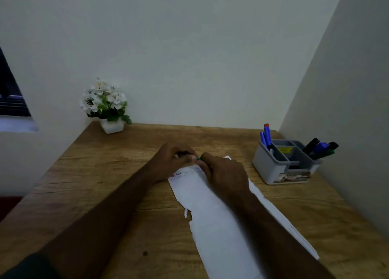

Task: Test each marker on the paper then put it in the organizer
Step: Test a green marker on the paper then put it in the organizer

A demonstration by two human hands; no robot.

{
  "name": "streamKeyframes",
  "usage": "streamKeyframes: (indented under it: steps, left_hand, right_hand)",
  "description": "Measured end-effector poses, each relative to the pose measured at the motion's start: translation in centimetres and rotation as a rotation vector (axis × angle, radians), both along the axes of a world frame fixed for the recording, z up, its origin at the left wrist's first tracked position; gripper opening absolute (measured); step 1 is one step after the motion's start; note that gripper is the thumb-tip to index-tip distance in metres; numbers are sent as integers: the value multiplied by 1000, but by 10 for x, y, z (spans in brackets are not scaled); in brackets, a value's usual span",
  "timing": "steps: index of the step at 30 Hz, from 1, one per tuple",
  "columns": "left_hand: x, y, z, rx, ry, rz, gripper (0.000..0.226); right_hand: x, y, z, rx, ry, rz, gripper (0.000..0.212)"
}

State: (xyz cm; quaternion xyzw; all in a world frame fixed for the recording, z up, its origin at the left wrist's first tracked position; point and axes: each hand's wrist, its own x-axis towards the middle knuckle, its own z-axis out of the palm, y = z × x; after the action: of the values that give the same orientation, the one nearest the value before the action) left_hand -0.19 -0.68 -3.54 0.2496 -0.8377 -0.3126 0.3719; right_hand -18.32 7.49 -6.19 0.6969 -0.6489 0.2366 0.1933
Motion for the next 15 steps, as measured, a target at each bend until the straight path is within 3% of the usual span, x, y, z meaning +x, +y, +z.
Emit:
streamKeyframes:
  steps: [2, 4, 5, 7, 9, 12, 15]
  left_hand:
    - [1, -3, -2, 17, 14, 10, 11]
    - [3, -6, -5, 67, 54, 63, 15]
    - [4, -7, -7, 84, 76, 94, 17]
    - [3, -8, -11, 87, 65, 122, 19]
    - [0, -8, -15, 45, -32, 125, 14]
    - [-3, -9, -21, -43, -206, 131, 13]
    - [1, -13, -27, -111, -259, 132, 13]
  right_hand:
    - [-2, -1, 2, -28, -30, -27, 41]
    - [-6, 0, 6, -57, -143, -3, 23]
    - [-10, 1, 10, -78, -251, 44, 18]
    - [-18, 2, 13, -152, -583, 186, 35]
    - [-19, 4, 13, -187, -938, 289, 34]
    - [-9, 7, 12, -55, -1382, 373, 34]
    - [-4, 11, 12, 75, -1456, 396, 24]
